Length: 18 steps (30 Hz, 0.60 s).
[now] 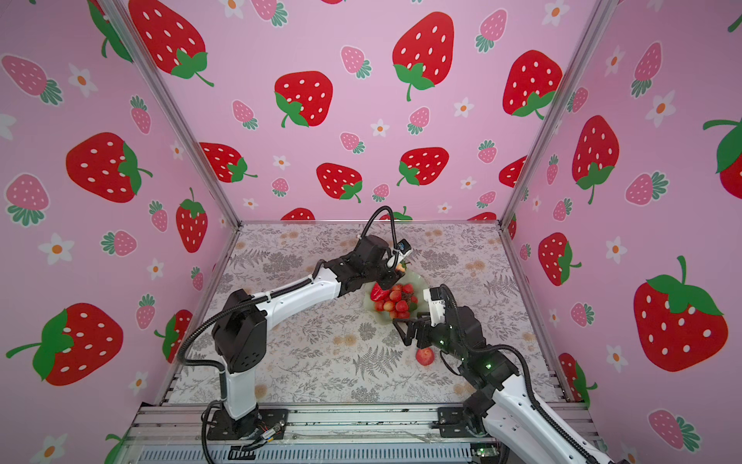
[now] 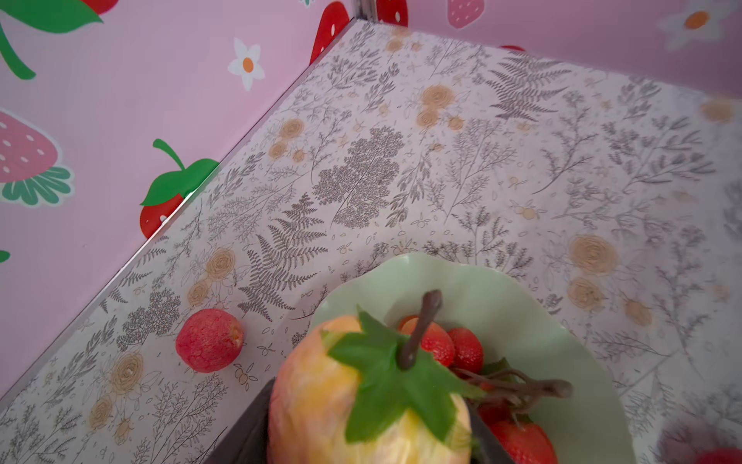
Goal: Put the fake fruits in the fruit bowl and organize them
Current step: 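Carry the peach with the left gripper into the bowl and release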
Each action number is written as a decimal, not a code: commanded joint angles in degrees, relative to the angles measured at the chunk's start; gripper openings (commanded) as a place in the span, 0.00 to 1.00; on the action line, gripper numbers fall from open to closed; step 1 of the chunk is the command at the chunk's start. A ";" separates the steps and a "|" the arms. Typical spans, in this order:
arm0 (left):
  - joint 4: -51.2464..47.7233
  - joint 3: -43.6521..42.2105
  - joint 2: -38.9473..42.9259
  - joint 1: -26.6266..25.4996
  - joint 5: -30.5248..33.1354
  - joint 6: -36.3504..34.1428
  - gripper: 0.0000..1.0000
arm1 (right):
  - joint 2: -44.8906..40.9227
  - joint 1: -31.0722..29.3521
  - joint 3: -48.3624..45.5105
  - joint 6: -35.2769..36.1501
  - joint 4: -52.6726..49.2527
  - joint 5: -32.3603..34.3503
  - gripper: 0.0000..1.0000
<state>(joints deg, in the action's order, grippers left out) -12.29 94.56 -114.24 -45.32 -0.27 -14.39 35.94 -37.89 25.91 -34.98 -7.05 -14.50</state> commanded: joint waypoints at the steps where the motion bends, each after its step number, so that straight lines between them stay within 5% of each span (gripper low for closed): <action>1: -5.32 4.26 -3.99 0.10 0.99 2.20 0.51 | -0.30 1.57 1.84 1.11 1.95 -1.31 0.99; 18: 3.44 7.71 -13.37 0.72 2.31 4.89 0.55 | -0.68 5.37 1.67 0.76 1.31 -2.40 0.99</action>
<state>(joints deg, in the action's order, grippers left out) -11.27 99.48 -126.67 -44.77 1.13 -10.24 36.10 -32.91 26.11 -34.44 -5.80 -16.45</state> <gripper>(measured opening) 0.583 0.994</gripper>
